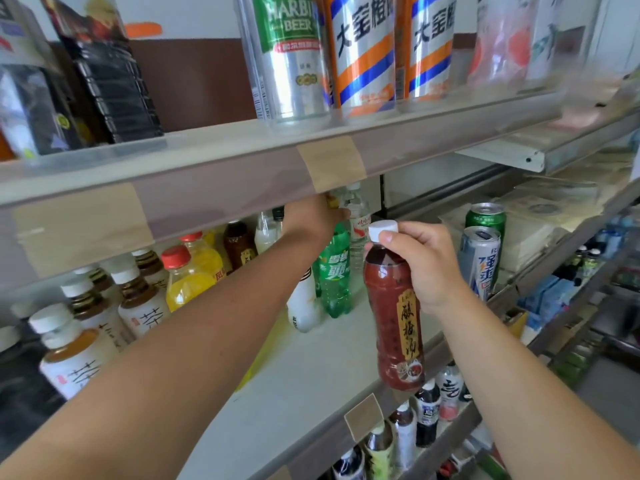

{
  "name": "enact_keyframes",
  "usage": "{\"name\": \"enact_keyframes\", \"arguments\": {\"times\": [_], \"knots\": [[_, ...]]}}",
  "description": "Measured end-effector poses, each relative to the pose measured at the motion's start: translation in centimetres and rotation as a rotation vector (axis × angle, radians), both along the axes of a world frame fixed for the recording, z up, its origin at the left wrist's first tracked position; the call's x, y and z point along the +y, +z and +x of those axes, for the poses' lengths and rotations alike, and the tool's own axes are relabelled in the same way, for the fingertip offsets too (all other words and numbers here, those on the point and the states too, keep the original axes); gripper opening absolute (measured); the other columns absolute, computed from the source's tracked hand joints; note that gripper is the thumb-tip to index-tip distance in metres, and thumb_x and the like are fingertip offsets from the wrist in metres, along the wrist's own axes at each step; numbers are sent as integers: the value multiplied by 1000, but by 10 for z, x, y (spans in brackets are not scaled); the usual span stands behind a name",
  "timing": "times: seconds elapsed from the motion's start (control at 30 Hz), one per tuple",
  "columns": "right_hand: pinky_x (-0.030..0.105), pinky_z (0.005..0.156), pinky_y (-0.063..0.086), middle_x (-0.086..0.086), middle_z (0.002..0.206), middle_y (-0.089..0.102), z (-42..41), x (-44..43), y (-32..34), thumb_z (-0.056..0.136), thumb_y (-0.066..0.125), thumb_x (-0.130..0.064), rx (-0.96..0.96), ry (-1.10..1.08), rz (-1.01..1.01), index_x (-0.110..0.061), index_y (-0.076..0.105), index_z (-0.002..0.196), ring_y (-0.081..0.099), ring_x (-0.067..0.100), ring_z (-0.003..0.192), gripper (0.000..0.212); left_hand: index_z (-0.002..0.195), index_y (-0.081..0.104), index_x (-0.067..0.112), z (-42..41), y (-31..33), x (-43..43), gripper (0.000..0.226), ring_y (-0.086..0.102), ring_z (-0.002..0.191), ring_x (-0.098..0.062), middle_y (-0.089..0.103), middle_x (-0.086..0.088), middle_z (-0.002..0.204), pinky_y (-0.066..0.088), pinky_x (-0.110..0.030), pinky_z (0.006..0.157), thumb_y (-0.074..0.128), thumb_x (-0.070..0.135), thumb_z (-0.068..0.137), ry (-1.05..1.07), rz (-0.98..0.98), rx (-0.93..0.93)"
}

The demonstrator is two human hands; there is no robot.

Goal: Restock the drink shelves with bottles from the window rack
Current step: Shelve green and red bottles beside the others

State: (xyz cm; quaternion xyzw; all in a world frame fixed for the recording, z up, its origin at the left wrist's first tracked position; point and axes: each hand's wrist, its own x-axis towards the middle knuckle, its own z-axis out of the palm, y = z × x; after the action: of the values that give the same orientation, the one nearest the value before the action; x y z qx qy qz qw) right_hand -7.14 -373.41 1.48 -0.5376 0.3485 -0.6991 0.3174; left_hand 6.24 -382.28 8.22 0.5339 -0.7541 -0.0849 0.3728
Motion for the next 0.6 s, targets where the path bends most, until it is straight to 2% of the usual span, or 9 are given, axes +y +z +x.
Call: {"name": "enact_keyframes", "arguments": {"times": [0.1, 0.2, 0.3, 0.43, 0.53, 0.6], "knots": [[44, 62, 49, 36, 75, 64, 3, -1, 2, 68, 70, -37, -2, 12, -9, -6, 76, 71, 62, 31, 60, 31, 90, 49, 16, -3, 0, -1, 21, 53, 82, -19, 53, -1, 87, 39, -29, 69, 68, 26, 93, 37, 7, -113], [46, 64, 50, 38, 78, 64, 5, 0, 4, 68, 70, -36, -11, 19, -21, -4, 76, 73, 62, 32, 63, 33, 88, 51, 13, -5, 0, 0, 17, 63, 92, -28, 54, -8, 88, 42, -32, 69, 62, 22, 96, 83, -46, -240], [47, 65, 52, 34, 77, 66, 7, 2, 8, 68, 70, -36, 3, 3, -37, -8, 78, 74, 64, 33, 64, 30, 100, 58, 6, -6, -1, 9, 15, 63, 99, -32, 63, -16, 102, 41, -31, 70, 60, 20, 97, 64, -69, -262], [48, 65, 53, 32, 78, 68, 14, 2, 14, 69, 69, -36, 19, -5, -50, -7, 77, 74, 64, 32, 66, 31, 111, 62, 2, 11, -5, 39, 19, 63, 99, -34, 66, -18, 111, 41, -30, 73, 56, 11, 95, 1, -246, -169], [34, 61, 53, 16, 69, 72, 27, 0, 21, 71, 71, -30, 51, 11, -51, -11, 77, 70, 65, 22, 61, 20, 119, 68, 5, 35, -6, 65, 33, 65, 106, -31, 70, -13, 119, 47, -29, 86, 51, -1, 91, -75, -308, -16], [24, 59, 51, 1, 66, 72, 39, -2, 26, 76, 69, -23, 65, 24, -52, -18, 77, 69, 66, 12, 61, 12, 118, 69, 7, 51, -4, 80, 39, 66, 110, -21, 72, -6, 117, 51, -29, 92, 48, -6, 88, -133, -268, 97]]}}
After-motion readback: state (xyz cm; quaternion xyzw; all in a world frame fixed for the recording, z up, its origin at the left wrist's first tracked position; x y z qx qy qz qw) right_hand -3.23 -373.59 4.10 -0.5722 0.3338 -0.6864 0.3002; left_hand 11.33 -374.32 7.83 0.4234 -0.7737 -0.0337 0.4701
